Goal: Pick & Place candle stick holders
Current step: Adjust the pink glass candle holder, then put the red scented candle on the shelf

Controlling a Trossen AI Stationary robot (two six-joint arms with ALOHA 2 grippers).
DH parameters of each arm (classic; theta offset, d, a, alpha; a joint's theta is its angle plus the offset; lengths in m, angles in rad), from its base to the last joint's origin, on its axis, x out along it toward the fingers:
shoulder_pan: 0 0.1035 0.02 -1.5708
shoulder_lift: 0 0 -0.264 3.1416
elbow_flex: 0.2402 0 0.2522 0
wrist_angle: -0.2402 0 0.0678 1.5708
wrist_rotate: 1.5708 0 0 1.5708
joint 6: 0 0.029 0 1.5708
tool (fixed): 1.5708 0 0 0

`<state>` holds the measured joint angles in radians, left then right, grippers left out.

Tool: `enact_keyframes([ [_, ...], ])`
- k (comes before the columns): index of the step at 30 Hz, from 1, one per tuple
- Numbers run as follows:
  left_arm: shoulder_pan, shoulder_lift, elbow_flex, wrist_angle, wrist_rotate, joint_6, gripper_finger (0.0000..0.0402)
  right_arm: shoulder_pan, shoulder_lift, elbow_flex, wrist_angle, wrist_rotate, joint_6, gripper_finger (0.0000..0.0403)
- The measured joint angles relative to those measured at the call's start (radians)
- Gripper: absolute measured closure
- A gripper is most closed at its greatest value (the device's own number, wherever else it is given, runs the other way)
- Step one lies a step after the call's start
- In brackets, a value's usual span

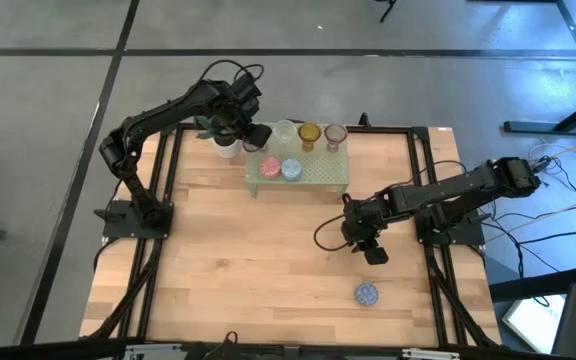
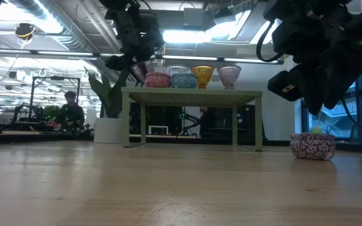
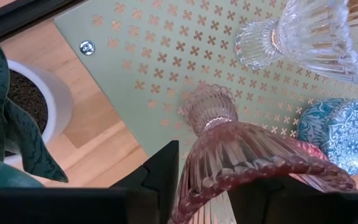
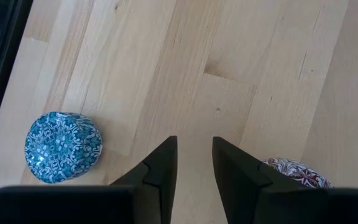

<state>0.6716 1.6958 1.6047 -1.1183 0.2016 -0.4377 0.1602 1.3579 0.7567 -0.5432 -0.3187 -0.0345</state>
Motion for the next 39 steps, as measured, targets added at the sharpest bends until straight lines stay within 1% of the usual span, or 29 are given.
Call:
enact_keyframes([
  [3, 0.001, 0.001, 0.008, -0.008, 0.0, -0.01, 0.0285, 0.0, 0.0, 0.0, 0.0, 0.0, 0.0, 0.0298],
  [11, 0.014, 0.001, 0.091, -0.007, -0.001, -0.044, 0.0285, 0.0, 0.0, 0.0, 0.0, 0.0, 0.0, 0.0298],
  [24, 0.024, 0.001, 0.089, -0.03, 0.0, -0.036, 0.0286, 0.0, 0.0, 0.0, 0.0, 0.0, 0.005, 0.0298],
  [30, 0.024, 0.001, 0.091, -0.03, 0.001, 0.014, 0.0286, 0.0, 0.0, 0.0, 0.0, 0.0, 0.004, 0.0298],
  [34, 0.025, 0.001, 0.132, -0.031, 0.0, 0.039, 0.0286, 0.0, 0.0, 0.0, 0.001, 0.0, 0.005, 0.0298],
  [39, 0.024, 0.001, 0.22, -0.041, 0.0, 0.046, 0.0286, 0.0, 0.0, 0.0, 0.001, 0.0, 0.004, 0.0298],
])
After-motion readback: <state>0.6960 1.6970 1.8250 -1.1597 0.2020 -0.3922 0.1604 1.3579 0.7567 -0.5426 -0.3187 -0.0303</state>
